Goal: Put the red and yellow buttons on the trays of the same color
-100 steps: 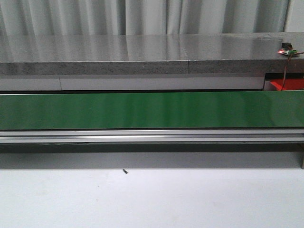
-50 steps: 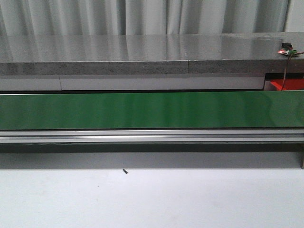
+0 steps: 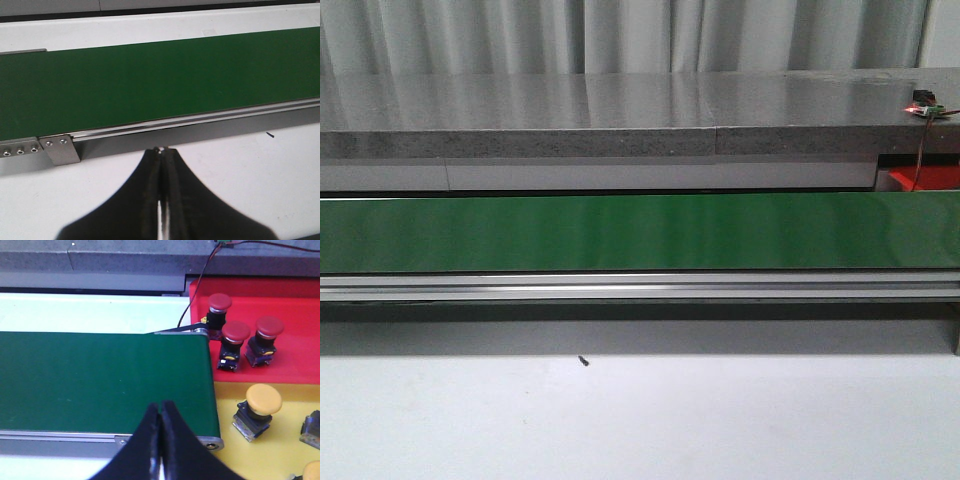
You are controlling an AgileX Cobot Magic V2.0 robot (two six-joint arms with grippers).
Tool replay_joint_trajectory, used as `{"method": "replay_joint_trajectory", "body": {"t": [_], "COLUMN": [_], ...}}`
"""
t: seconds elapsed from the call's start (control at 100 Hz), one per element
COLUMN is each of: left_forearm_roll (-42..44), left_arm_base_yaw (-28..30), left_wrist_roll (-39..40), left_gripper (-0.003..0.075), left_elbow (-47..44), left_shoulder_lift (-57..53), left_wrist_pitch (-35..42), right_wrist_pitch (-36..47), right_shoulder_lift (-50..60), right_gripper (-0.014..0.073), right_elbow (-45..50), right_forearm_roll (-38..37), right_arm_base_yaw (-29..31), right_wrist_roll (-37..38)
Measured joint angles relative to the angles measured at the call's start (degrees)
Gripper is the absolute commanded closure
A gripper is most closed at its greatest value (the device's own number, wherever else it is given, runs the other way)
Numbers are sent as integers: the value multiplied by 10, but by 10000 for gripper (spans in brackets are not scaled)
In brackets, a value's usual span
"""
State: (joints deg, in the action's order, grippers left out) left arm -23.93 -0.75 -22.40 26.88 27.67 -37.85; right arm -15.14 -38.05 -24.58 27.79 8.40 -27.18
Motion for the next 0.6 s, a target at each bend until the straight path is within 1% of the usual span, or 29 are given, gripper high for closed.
{"method": "replay_joint_trajectory", "body": {"t": [0.13,0.28,0.6], "left_forearm_roll": [0,0,0], "left_arm_base_yaw": [0,0,0], "left_wrist_roll": [0,0,0], "left_gripper": [740,740,740], "left_elbow": [0,0,0], "left_shoulder_lift": [0,0,0], "left_wrist_pitch": [0,0,9], "right_wrist_pitch": [2,2,3], "right_shoulder_lift": [57,102,110], "right_gripper": [716,716,716], "right_elbow": [26,30,30], "right_forearm_roll": [0,0,0], "right_arm_base_yaw": [0,0,0], "right_wrist_roll": [0,0,0]}}
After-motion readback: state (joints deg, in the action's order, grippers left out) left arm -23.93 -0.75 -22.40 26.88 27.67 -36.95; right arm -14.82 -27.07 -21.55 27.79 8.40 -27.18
